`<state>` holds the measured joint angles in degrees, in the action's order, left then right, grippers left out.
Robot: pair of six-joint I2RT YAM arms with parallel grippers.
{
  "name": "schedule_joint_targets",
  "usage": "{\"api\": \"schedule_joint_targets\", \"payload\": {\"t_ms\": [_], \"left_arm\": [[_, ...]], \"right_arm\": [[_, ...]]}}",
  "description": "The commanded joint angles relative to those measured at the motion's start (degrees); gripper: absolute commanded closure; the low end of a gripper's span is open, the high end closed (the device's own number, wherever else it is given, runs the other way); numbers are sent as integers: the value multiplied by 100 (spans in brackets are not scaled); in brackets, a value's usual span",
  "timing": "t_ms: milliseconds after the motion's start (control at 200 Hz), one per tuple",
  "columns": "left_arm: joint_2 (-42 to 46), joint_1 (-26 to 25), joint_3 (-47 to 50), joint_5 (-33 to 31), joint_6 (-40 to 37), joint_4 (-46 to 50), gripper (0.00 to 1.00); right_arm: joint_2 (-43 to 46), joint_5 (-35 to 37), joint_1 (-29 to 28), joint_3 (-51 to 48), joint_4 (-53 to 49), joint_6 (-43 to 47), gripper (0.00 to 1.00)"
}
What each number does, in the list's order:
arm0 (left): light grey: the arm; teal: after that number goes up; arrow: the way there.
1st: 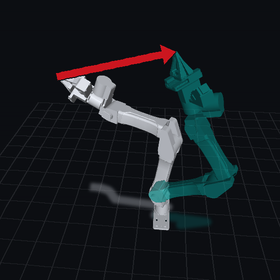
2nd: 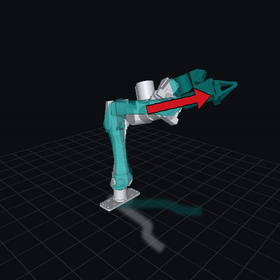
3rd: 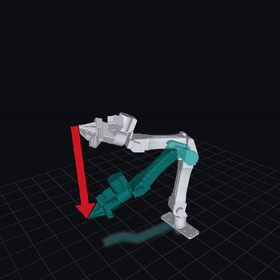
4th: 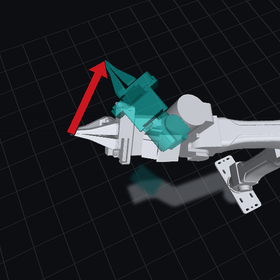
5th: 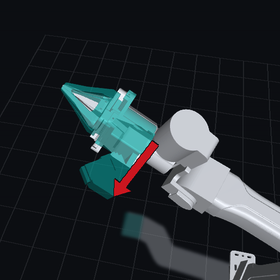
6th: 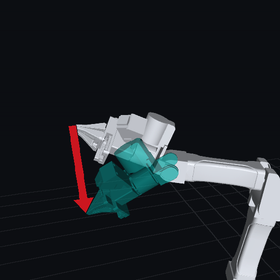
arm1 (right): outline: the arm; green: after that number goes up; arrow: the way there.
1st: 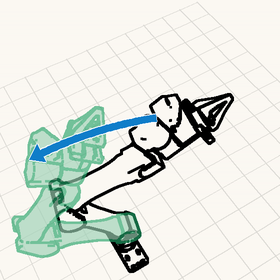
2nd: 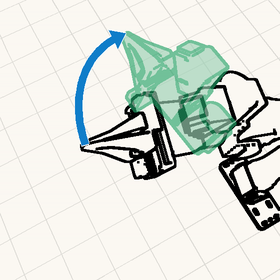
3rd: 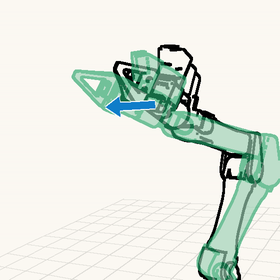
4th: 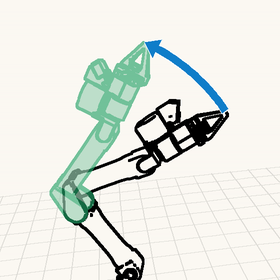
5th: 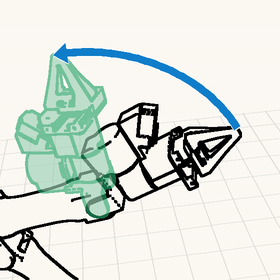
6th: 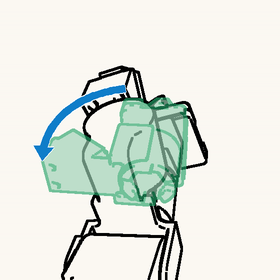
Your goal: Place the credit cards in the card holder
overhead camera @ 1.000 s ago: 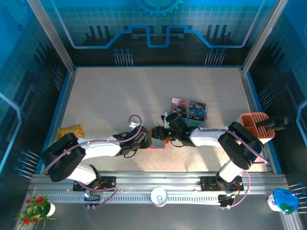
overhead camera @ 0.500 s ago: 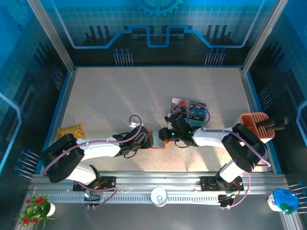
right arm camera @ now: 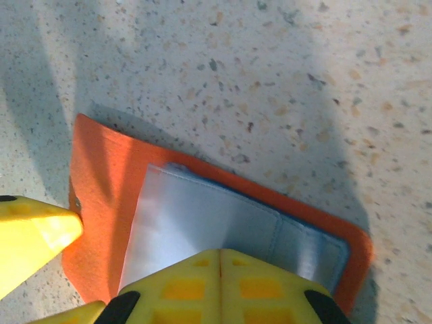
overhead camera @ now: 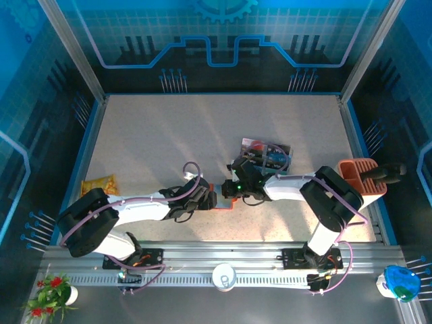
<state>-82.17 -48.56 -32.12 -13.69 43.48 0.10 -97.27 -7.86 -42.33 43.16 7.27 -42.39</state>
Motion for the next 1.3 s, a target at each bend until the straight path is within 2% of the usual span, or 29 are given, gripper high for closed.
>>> {"api": "schedule_joint_targets", "payload": {"t_ms": [0,460,705,1025,1146,1296], "left_arm": [[-61,-46,-119,80,-77,201,32],[-387,-61,-99,47,-155,209,33],[-687,-128,3,40,-122,116,47],[-990,-243,-41,62,-46,17,53],[-1055,-272,-49,68,-23,-10,53],[-1082,-286,-40,61,-23,-30,53]], "right_arm": [[-189,-168,-77,132,14,-9,94],[-317,-347,-110,88,414,-354,93],[-207,-457,-85,175,427,-401,90],[439,-302,-32,220,24,-253,59],[670,-101,43,78,-73,-242,53],[719,-23,134,-100,-50,-309,50]]}}
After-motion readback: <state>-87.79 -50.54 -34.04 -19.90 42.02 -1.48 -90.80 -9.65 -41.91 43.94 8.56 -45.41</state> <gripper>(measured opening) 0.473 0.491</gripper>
